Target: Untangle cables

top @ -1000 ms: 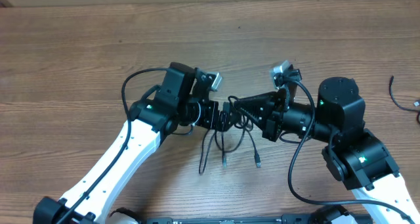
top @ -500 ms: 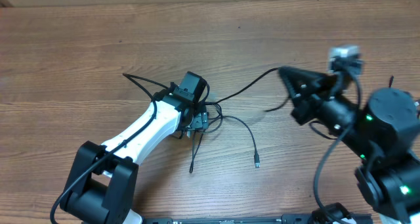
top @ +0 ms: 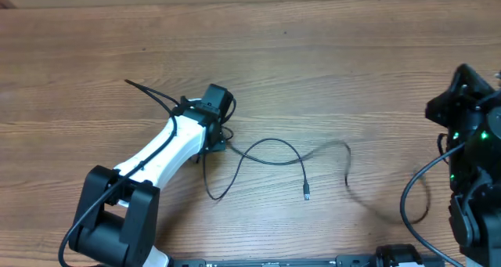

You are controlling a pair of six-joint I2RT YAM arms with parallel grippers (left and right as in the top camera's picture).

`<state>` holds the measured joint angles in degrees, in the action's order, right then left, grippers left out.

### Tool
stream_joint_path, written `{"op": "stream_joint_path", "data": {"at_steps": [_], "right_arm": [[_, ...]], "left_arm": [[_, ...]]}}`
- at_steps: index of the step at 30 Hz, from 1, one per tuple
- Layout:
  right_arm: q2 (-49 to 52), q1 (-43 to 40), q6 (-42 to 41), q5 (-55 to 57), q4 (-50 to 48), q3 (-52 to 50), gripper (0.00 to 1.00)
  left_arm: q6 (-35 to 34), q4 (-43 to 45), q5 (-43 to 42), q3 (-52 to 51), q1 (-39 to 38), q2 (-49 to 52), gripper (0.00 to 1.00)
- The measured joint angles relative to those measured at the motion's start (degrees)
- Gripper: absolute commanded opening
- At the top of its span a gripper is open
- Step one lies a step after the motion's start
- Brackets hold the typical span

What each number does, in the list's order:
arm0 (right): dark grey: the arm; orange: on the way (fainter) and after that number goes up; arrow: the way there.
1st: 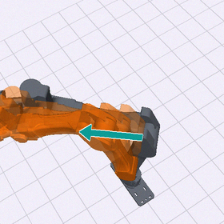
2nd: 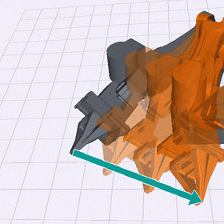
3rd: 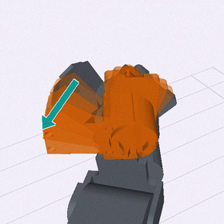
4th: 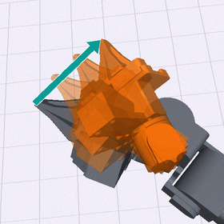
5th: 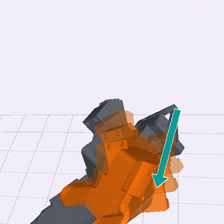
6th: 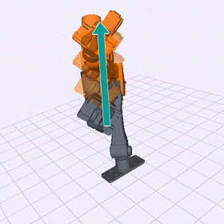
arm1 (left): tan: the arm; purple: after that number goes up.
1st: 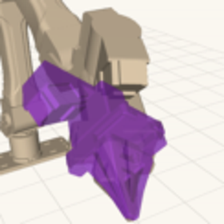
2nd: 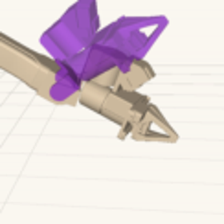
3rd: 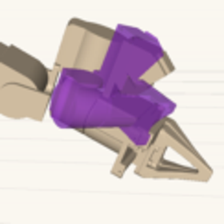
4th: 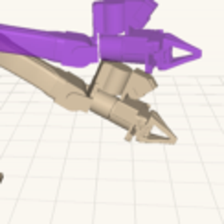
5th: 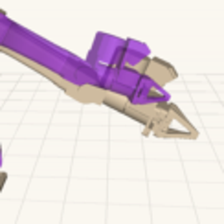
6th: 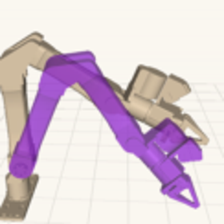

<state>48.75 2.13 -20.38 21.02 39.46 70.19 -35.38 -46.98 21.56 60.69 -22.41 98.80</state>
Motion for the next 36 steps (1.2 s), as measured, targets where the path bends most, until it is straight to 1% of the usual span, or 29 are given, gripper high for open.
{"op": "stream_joint_path", "data": {"at_steps": [2,3,4,5,6,8,10,11,13,15,16,19,21,24,25,27,29,32,34,36], "right_arm": [[0.2,-1.0,-0.4,1.5,0.0,0.0,0.04],[0.4,-1.2,-0.4,1.8,0.0,0.0,0.04],[0.7,-1.3,-0.4,1.7,0.0,0.0,0.04],[1.9,-1.4,-0.6,-1.0,0.6,0.1,0.08],[2.4,-1.3,-0.6,-1.7,0.6,0.2,0.10],[4.5,-1.4,-0.5,-7.6,2.6,0.5,0.17],[7.5,-1.4,-0.5,-14.5,4.8,0.7,0.25],[9.3,-1.4,-0.4,-17.8,5.9,0.7,0.27],[13.0,-1.4,-0.5,-24.2,9.1,0.7,0.37],[17.2,-1.3,-0.7,-30.6,13.4,0.7,0.49],[19.0,-1.4,-0.4,-32.8,15.3,0.8,0.52],[25.3,-1.2,2.2,-37.7,20.6,0.9,0.53],[30.9,-0.5,5.3,-41.5,23.4,0.8,0.56],[37.4,1.7,10.3,-46.4,23.4,0.3,0.61],[40.9,3.4,12.2,-48.2,22.4,-0.3,0.65],[44.3,5.3,13.7,-49.8,20.7,-0.7,0.70],[45.6,6.3,14.4,-50.6,19.3,-0.8,0.72],[46.0,8.2,17.9,-54.7,17.4,-0.9,0.72],[46.0,10.2,24.0,-61.6,15.4,-1.2,0.73],[46.0,12.0,27.9,-66.1,12.3,-2.1,0.73]], "left_arm": [[-1.0,0.0,0.6,0.0,0.9,0.0,0.96],[-1.2,0.0,0.6,0.0,1.2,0.0,0.91],[-1.6,0.0,0.5,0.0,1.5,0.0,0.78],[-2.5,0.2,0.1,0.0,1.7,0.0,0.04],[-2.4,0.2,-0.4,0.0,1.8,0.0,0.04],[-2.8,0.3,-1.7,0.0,1.8,0.0,0.04],[-2.8,0.0,-2.6,0.0,1.8,0.0,0.04],[-2.7,-0.6,-2.8,0.0,1.8,0.0,0.04],[-2.6,-3.3,-3.0,0.7,1.8,0.0,0.04],[-2.6,-5.8,-3.3,2.7,1.8,0.0,0.04],[-2.6,-6.4,-3.5,3.7,1.8,-0.2,0.04],[-1.9,-8.0,-6.9,8.1,1.8,-2.6,0.04],[-1.0,-7.6,-11.0,11.0,1.8,-5.7,0.04],[0.7,-5.6,-17.9,13.9,1.8,-10.6,0.04],[1.2,-4.7,-20.3,14.4,1.8,-12.1,0.04],[2.1,-4.0,-25.0,14.5,1.8,-14.5,0.04],[3.0,-4.0,-27.0,14.5,1.8,-15.6,0.04],[4.1,-3.9,-28.8,14.5,1.8,-16.7,0.04],[4.0,-3.3,-30.0,14.5,1.8,-16.9,0.04],[3.0,-1.8,-31.7,14.5,1.8,-16.9,0.04]]}}
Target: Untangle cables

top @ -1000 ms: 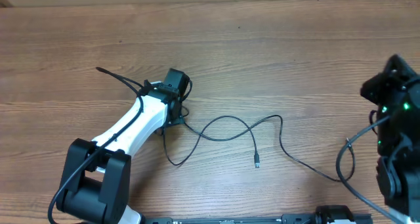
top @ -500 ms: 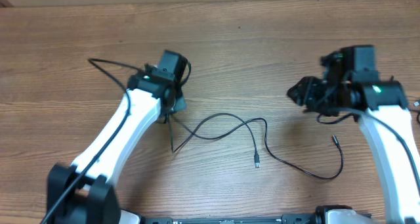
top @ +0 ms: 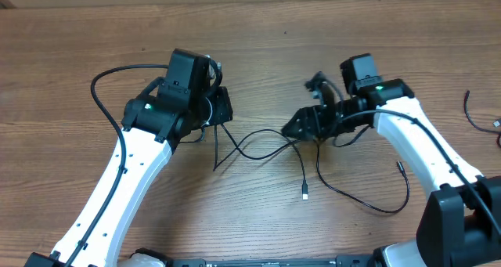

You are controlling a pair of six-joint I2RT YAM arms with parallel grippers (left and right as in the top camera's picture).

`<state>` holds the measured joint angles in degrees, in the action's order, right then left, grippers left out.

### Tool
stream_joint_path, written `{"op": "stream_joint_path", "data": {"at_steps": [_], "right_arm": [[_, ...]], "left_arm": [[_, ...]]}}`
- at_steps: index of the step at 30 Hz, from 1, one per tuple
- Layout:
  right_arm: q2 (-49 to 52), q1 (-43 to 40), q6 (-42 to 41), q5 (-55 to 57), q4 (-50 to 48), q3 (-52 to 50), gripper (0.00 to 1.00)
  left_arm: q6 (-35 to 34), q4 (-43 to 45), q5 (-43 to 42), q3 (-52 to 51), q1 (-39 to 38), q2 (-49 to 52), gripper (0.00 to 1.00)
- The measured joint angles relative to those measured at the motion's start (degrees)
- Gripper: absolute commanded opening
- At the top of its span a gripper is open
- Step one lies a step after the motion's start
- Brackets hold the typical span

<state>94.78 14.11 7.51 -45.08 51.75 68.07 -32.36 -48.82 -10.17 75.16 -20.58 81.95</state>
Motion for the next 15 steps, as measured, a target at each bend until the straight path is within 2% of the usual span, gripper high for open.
{"op": "stream_joint_path", "data": {"at_steps": [4,6,7,8,11,12,15], "right_arm": [[0.0,5.1,5.1,-11.3,-12.9,-5.1,0.74],[0.0,6.6,6.0,-16.9,-19.8,-6.8,0.78],[0.0,7.0,6.1,-17.7,-21.2,-7.0,0.83],[0.0,8.0,5.9,-19.0,-23.9,-7.2,1.00],[0.0,10.3,4.3,-18.2,-28.7,-7.5,1.00],[0.0,12.2,1.2,-15.2,-32.6,-7.5,0.97],[0.0,13.4,-4.3,-9.0,-38.6,-7.7,0.78]], "left_arm": [[-5.2,4.6,-5.5,0.0,0.5,0.0,0.04],[-8.8,6.2,-9.7,0.0,2.0,0.0,0.04],[-9.6,6.6,-11.0,0.0,2.7,0.0,0.04],[-10.4,6.8,-12.4,0.0,3.5,0.0,0.04],[-11.6,7.2,-15.6,0.0,4.6,0.0,0.04],[-12.1,7.2,-18.0,0.0,4.8,0.0,0.04],[-12.5,7.3,-21.6,0.0,4.8,0.0,0.04]]}}
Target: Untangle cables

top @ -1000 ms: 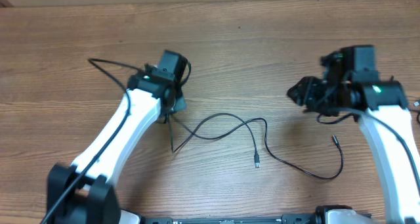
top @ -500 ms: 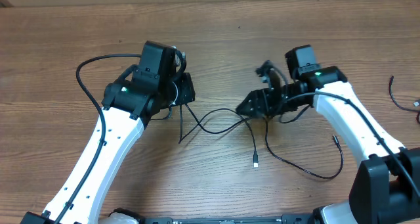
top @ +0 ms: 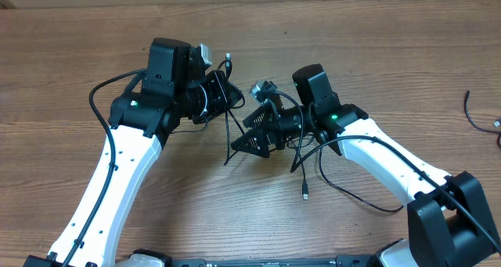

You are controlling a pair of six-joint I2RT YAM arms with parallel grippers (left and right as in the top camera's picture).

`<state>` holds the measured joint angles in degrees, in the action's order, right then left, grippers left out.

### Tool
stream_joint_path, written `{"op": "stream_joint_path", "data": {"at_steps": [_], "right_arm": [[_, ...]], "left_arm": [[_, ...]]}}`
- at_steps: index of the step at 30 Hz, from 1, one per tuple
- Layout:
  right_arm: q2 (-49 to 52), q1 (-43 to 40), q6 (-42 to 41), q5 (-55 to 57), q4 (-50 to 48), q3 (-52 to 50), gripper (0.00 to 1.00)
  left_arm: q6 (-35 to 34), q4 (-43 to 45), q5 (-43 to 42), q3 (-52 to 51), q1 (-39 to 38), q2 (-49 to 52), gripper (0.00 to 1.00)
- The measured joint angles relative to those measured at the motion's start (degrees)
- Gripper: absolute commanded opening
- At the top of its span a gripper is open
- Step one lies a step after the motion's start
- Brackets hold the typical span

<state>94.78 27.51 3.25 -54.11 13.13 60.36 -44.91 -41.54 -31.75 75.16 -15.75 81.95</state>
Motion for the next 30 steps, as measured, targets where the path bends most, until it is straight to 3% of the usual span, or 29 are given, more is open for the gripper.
{"op": "stream_joint_path", "data": {"at_steps": [1,4,7,14,18,24,28,30], "right_arm": [[0.0,0.0,-1.0,0.8,-0.6,0.0,0.66],[0.0,0.1,-3.8,4.5,-1.6,0.0,0.50],[0.0,1.6,-5.3,7.3,-1.5,0.0,0.04],[0.0,4.5,-11.4,25.4,6.1,0.0,0.04],[0.0,-3.2,-17.3,36.1,14.2,0.0,0.04],[-1.6,-13.2,-16.4,34.6,22.3,-0.1,0.04],[-9.1,-14.4,-12.5,29.3,23.0,-0.1,0.04],[-17.1,-14.5,-6.6,20.4,22.8,-0.2,0.04]], "left_arm": [[0.0,0.0,-0.9,0.0,0.0,0.0,0.04],[-0.5,0.0,-3.3,0.0,0.0,0.0,0.04],[-2.3,0.0,-4.0,0.0,0.0,0.0,0.04],[-1.7,-2.8,-2.3,0.0,0.3,0.0,0.04],[0.2,-10.2,7.5,0.0,0.6,0.0,0.04],[0.5,-13.2,32.8,0.1,0.9,-0.1,0.04],[0.2,-13.4,39.2,0.1,0.9,0.0,0.04],[0.0,-13.6,40.2,0.1,0.9,0.7,0.04]]}}
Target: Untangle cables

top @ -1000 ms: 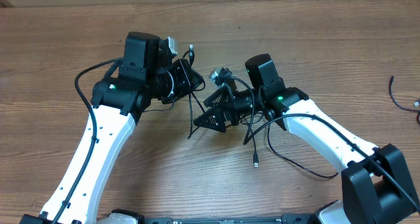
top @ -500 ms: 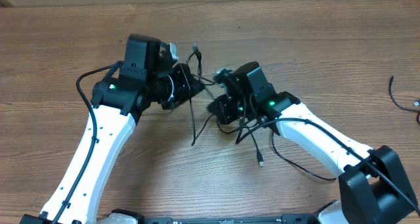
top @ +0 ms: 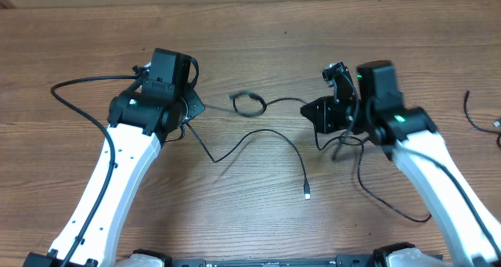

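Note:
Thin black cables lie on the wooden table. My left gripper (top: pixel 190 110) points right and seems shut on one cable (top: pixel 266 133), which dips, arches to the right and ends in a small plug (top: pixel 307 193). My right gripper (top: pixel 313 114) faces left, apparently shut on a second cable (top: pixel 282 102) whose free end curls into a small loop (top: pixel 249 102) between the grippers. The two cables lie apart in the middle. More cable (top: pixel 391 208) trails below the right arm, partly hidden by it.
Another dark cable end (top: pixel 472 114) lies at the far right edge of the table. The left arm's own supply cable (top: pixel 78 91) arcs out to the left. Both white arms reach in from the front corners.
The grippers, close together at the centre, now stand far apart, left further left, right further right. The bunched cables between them are now drawn out into two separate runs.
At first the left gripper was low on the tangle's left end and the right arm stood back at the right edge. Then both grippers held the cables from either side. They were close together at the centre, and now stand apart with the cables spread.

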You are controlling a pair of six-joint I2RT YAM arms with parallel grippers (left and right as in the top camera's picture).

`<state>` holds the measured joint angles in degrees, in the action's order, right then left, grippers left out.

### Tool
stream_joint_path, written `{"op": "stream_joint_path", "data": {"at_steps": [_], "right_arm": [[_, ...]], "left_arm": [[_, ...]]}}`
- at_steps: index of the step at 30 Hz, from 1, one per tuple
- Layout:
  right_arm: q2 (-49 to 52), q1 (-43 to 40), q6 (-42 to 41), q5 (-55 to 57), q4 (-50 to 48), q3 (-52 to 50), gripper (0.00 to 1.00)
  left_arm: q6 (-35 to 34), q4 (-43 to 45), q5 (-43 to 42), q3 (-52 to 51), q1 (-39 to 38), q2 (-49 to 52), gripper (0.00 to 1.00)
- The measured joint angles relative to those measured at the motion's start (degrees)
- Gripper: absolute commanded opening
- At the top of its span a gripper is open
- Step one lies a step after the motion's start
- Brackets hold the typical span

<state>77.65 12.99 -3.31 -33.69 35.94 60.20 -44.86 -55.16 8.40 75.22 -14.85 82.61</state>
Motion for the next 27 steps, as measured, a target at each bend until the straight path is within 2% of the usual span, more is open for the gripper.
{"op": "stream_joint_path", "data": {"at_steps": [4,9,12,14,18,21,24,25,27], "right_arm": [[-13.8,-0.1,7.3,-10.5,-3.7,-0.1,0.04],[-23.4,-0.1,6.1,-8.4,-11.8,-0.2,0.04],[-22.8,-0.2,4.8,-4.1,-12.3,-0.2,0.04],[-18.6,-0.2,4.1,-2.0,-12.4,-0.2,0.04],[-10.5,-0.3,0.9,-0.3,-13.9,-0.2,0.04],[-10.1,-1.8,-0.2,0.8,-13.5,0.6,0.04],[-12.3,-6.6,-2.9,6.3,-12.7,4.6,0.04],[-13.6,-8.7,-4.7,9.4,-12.7,5.9,0.04],[-18.7,-16.2,-9.8,16.6,-12.8,8.4,0.04]], "left_arm": [[0.0,-0.2,-1.2,0.0,-0.1,4.2,0.05],[1.9,4.6,-10.0,0.0,-2.3,8.3,0.05],[6.1,12.8,-18.3,0.0,-6.3,8.4,0.04],[10.2,18.6,-25.2,0.1,-9.8,8.4,0.04],[16.1,20.0,-30.2,0.2,-14.7,8.4,0.05],[17.4,14.2,-24.0,0.2,-15.5,8.5,0.04],[14.6,3.3,-5.8,-0.3,-15.0,8.5,0.04],[11.8,-1.3,0.3,-0.6,-14.4,8.5,0.04],[1.8,-10.2,13.4,-1.6,-11.4,8.6,0.04]]}}
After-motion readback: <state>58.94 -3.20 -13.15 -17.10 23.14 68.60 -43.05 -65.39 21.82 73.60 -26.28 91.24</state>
